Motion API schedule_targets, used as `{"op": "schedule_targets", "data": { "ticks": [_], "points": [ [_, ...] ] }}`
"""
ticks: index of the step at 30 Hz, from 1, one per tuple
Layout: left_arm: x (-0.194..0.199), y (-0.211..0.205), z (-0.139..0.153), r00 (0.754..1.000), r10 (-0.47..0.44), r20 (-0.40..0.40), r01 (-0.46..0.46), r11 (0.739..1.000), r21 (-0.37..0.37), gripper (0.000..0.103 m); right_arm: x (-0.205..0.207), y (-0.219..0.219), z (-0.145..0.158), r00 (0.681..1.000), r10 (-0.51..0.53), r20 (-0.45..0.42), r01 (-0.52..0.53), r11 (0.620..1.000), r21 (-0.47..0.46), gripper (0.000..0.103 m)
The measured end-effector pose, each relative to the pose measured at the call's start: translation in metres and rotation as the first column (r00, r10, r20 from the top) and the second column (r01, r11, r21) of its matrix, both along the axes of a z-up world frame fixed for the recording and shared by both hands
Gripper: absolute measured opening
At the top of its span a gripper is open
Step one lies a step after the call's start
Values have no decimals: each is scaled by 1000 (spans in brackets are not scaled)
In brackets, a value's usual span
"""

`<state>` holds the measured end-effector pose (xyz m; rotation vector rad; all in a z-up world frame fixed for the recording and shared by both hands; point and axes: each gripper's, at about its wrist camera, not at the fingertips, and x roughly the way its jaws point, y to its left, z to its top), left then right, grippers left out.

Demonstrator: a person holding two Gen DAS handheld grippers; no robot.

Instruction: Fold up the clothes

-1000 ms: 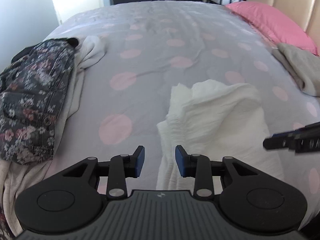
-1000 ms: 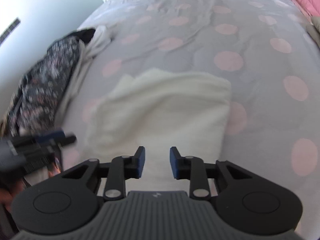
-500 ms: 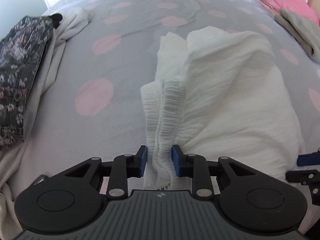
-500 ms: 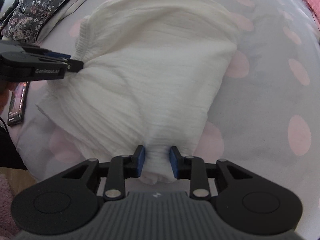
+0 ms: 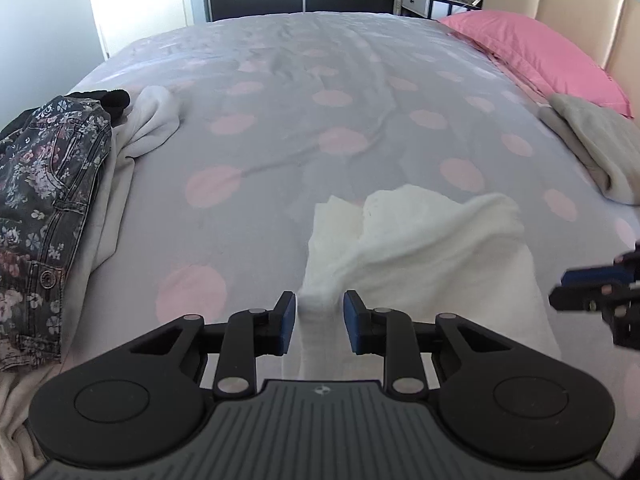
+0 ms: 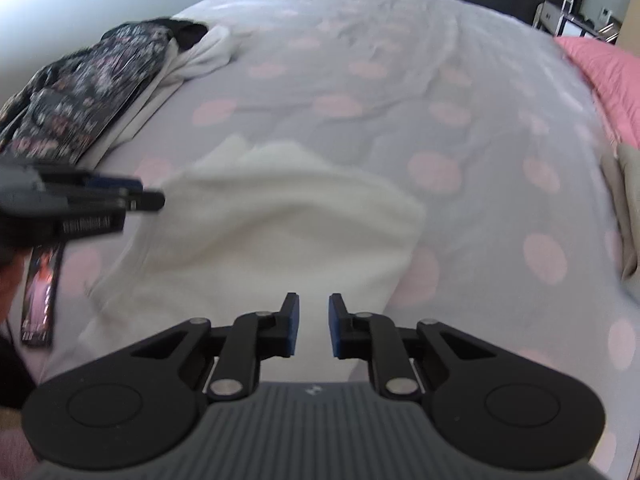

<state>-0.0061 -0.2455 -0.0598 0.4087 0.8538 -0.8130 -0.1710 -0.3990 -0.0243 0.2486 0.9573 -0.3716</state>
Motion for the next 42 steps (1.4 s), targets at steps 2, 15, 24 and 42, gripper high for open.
{"op": "schedule_targets", "data": {
  "ticks": [2,15,24,42],
  "points": [
    [-4,-9,-7,1000,10,13,-10,1000,4,20,19,-12,0,999,-22,34,21,999,26,14],
    [39,-27,-58,995,83,-56,-79,995,63,21,106,-46,-56,998,-52,29,50,997,57,6],
    [57,-4,-31,984,75,-159,-76,997,3,35,97,-44,-47,998,-36,43,34,998,58,11],
    [83,66,-69,850,69,-522,-182,969,-169,64,-36,-64,-71,940,-340,21,284,817,503,63]
  ]
}}
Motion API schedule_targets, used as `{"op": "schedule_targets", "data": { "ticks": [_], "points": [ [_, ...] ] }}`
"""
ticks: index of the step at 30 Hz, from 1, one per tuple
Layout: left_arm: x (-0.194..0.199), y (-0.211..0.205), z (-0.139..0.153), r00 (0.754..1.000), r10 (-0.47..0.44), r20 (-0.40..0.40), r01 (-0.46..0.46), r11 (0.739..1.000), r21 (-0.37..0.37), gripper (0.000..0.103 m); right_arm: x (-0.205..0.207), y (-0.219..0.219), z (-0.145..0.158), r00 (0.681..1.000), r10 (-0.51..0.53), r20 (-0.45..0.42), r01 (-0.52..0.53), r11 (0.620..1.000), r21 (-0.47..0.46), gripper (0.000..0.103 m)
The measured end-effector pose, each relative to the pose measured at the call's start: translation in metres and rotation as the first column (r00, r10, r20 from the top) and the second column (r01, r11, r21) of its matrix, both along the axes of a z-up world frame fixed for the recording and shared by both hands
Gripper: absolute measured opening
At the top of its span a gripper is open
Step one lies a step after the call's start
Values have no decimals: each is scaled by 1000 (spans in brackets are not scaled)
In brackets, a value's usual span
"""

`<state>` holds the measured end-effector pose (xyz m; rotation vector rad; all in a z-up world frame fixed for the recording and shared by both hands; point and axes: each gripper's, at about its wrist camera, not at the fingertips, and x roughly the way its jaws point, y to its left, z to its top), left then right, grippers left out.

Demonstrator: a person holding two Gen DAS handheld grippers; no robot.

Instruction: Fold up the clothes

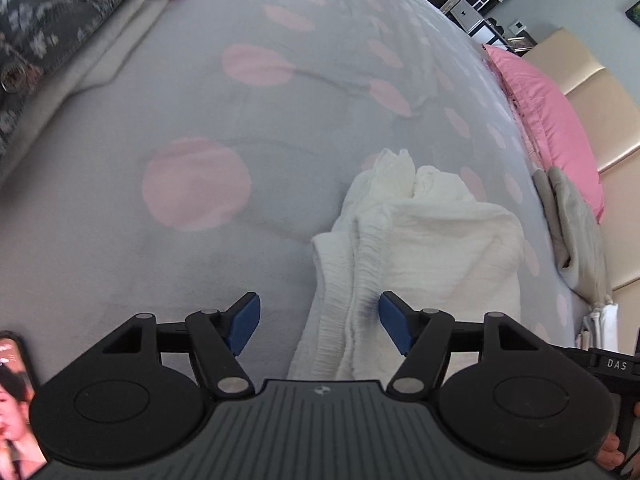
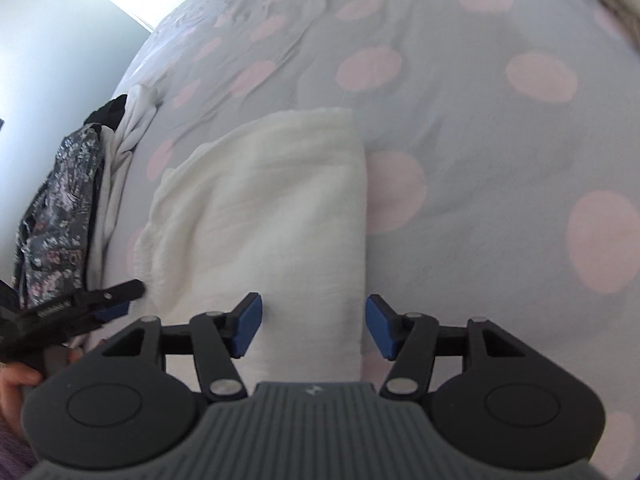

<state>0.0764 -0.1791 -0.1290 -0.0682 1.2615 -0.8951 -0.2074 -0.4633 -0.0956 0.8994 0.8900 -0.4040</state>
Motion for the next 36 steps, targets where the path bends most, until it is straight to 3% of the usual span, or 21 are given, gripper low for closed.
{"op": "schedule_targets", "data": {
  "ticks": [4,8,12,15,19,21,25,29,33,36],
  "points": [
    [-3,-8,-11,999,-20,-35,18,998,-67,58,9,-3,-9,1000,0,7,0,1000,-12,64],
    [-4,-15,-21,999,-34,-12,33,998,-60,45,16,-11,-21,1000,-23,15,23,1000,3,64],
    [1,-15,-27,999,-30,-45,27,997,-71,35,17,-14,-38,999,-41,23,40,999,30,63],
    [-1,-18,-30,999,-27,-41,24,997,-76,28,22,-11,-41,999,-32,33,32,999,2,54],
    [-6,-22,-27,1000,-22,-11,21,998,-64,22,24,-11,-42,998,-31,48,30,999,12,28],
    [-11,-24,-22,999,-26,25,27,998,-55,21,25,-11,-42,998,-30,55,29,999,17,23],
    [-22,-23,-8,996,-15,88,20,998,-57,19,18,-2,-23,995,-25,94,28,999,-25,19],
    [-30,-24,17,992,-4,129,19,994,-110,18,3,5,7,987,-29,160,38,998,-55,18],
    [-48,-46,56,978,-53,200,83,986,-146,18,-20,13,45,981,-36,189,65,987,-147,18],
    [-64,-71,85,967,-111,230,153,972,-176,18,-49,9,69,969,-101,224,140,976,-169,18]
  ]
}}
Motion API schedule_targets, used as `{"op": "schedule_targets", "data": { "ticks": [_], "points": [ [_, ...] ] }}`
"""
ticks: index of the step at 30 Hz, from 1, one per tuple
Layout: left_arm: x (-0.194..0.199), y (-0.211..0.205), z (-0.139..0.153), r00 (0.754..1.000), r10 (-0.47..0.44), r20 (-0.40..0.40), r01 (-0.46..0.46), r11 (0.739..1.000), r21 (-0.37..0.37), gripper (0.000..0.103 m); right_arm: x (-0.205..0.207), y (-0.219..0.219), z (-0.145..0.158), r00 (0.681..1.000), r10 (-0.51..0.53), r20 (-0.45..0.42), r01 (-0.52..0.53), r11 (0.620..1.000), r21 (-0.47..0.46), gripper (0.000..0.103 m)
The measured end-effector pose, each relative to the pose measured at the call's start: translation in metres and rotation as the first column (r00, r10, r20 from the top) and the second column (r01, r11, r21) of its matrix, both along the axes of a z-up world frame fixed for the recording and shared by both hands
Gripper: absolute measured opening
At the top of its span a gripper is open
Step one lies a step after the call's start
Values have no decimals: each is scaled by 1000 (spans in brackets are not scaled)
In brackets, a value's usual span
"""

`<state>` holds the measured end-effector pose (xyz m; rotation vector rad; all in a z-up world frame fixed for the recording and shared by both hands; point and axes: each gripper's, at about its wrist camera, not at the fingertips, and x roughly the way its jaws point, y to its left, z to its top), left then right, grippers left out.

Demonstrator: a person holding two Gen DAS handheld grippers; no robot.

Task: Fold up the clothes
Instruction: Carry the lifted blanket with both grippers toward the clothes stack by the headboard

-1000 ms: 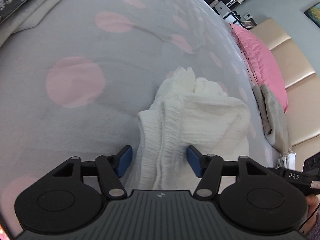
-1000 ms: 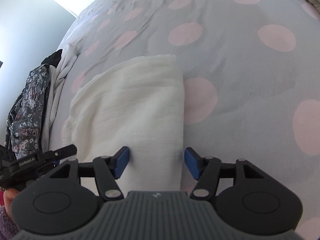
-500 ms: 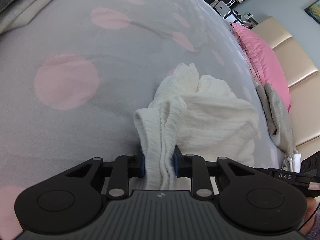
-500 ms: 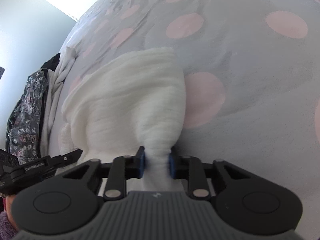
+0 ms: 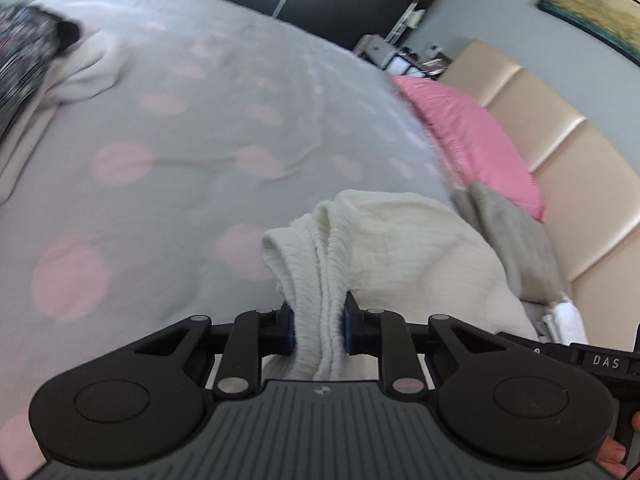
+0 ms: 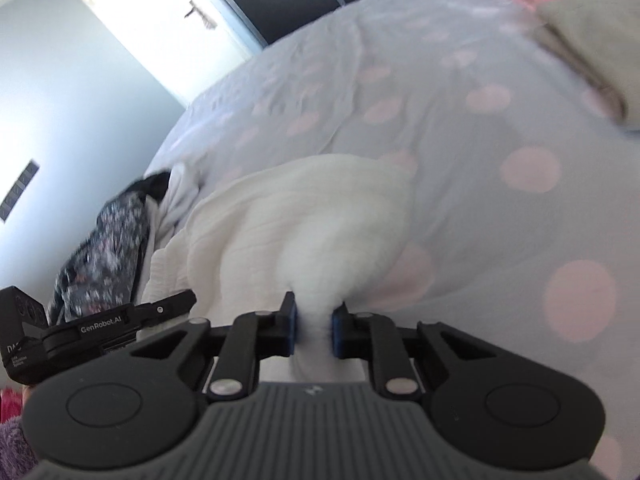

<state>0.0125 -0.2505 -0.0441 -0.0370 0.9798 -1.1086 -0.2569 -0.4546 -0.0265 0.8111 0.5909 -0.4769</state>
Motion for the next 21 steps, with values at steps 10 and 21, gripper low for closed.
{"op": "schedule_targets", "data": {
  "ticks": [10,21],
  "points": [
    [-105,-142,78,943,-312,112,321,944,-74,18,-143,-40,68,954,-284,93,292,952,-89,18],
    [-263,-323,113,749,-613,250,654,744,-136,18,-311,-87,117,796,-567,214,605,758,-243,18]
  ]
}}
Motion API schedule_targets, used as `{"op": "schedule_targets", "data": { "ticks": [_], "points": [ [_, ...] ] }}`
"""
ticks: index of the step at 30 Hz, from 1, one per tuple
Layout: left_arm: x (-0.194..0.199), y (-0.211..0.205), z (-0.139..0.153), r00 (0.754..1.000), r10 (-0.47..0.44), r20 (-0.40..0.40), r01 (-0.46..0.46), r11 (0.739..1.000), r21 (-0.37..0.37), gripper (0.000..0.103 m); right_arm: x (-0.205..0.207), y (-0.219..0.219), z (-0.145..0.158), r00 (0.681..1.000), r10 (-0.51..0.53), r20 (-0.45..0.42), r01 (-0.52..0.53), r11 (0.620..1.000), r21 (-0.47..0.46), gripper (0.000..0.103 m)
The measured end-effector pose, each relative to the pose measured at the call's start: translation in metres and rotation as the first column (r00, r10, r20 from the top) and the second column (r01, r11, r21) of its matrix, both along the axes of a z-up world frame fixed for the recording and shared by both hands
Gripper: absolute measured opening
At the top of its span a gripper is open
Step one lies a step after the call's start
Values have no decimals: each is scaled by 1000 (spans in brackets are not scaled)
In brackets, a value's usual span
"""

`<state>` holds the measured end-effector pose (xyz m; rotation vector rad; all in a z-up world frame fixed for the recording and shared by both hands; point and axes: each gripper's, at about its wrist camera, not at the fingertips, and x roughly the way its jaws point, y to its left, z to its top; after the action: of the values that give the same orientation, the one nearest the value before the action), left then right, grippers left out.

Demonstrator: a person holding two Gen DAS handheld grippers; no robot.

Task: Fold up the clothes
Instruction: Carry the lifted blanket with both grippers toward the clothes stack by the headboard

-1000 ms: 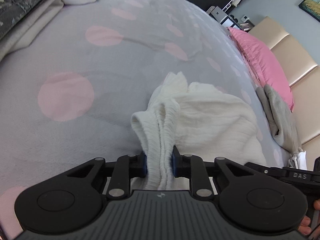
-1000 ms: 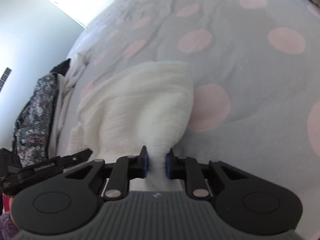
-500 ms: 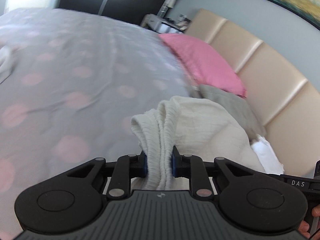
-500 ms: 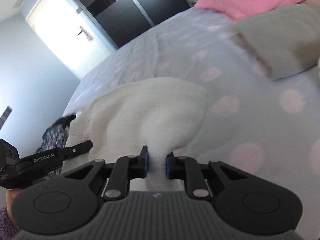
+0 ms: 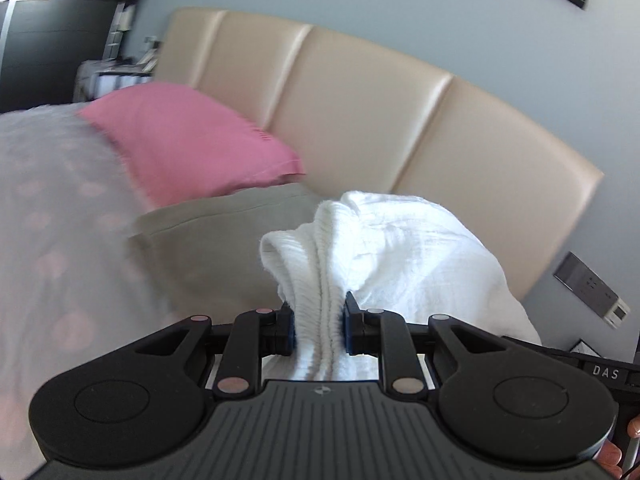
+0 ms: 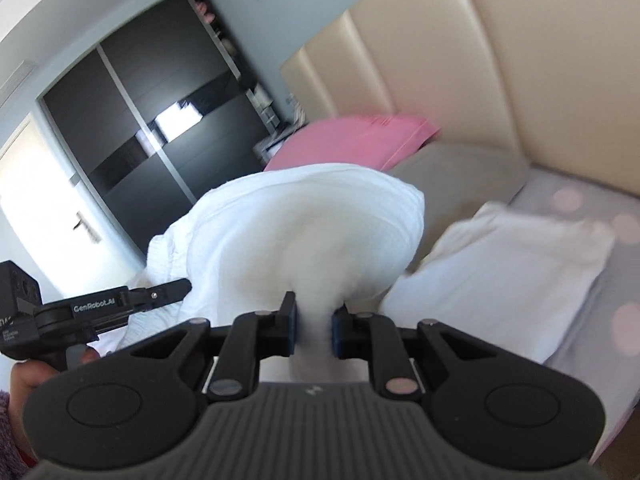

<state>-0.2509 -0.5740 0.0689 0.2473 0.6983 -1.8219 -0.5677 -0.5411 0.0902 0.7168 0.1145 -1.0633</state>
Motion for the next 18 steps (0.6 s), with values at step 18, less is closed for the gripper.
{"op": "schedule_targets", "data": {
  "ticks": [18],
  "points": [
    [-167,-187,-120,920,-278,276,253,960,122,19,-107,-96,-95,940,-329,-85,335,940,59,18]
  ]
}}
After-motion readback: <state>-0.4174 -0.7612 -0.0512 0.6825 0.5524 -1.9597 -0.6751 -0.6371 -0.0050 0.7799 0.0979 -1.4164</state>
